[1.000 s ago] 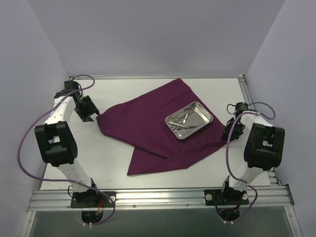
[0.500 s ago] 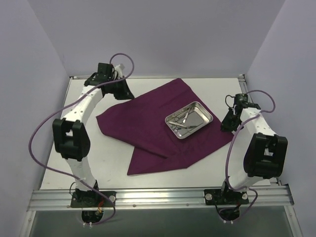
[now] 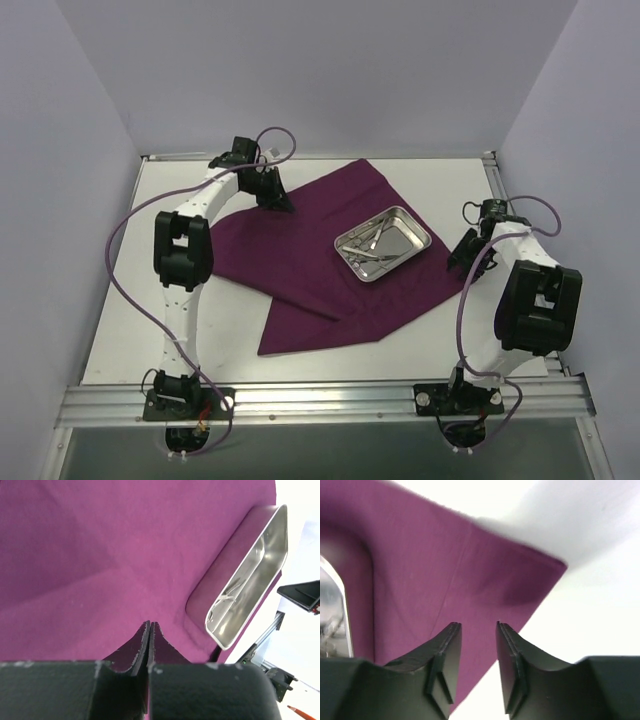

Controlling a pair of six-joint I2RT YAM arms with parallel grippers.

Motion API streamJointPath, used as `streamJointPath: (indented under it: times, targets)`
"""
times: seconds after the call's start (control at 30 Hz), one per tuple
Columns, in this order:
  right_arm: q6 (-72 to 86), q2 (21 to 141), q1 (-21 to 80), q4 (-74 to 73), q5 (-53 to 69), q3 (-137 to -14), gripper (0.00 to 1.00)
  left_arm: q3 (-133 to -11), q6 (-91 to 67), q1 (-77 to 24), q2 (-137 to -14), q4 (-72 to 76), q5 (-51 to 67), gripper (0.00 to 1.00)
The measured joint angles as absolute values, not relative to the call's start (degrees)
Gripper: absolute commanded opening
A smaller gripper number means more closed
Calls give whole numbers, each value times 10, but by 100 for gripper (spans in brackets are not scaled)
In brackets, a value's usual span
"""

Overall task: Open and lay out the surgical kit
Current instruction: Smooth out the surgical kit at the center of the board.

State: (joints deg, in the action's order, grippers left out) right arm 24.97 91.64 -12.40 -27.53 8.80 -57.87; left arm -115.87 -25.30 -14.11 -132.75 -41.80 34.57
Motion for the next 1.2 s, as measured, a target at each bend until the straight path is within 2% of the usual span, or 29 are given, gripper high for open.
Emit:
streamJointPath:
  times: [0.2, 0.4, 0.5, 0.77, 1.0, 1.2]
  targets:
    - [276, 986, -119, -278, 48, -631, 51, -1188, -263, -142, -1357, -439, 340, 2]
    - [297, 1028, -95, -299, -9, -699, 51, -1188, -269, -142, -1363, -443, 335, 2]
    - [302, 1050, -84, -307, -32, -722, 44, -1188, -272, -142, -1368, -442, 334, 2]
    - [307, 1085, -78, -328, -69, -728, 36, -1188, -283, -142, -1382, -442, 333, 2]
    - [315, 1080, -78, -324, -80, -704, 0, -1188, -285, -142, -1388, -449, 326, 2]
    - [315, 1045, -80, -347, -95, -680, 0, -1188, -293, -135, -1392, -457, 319, 2]
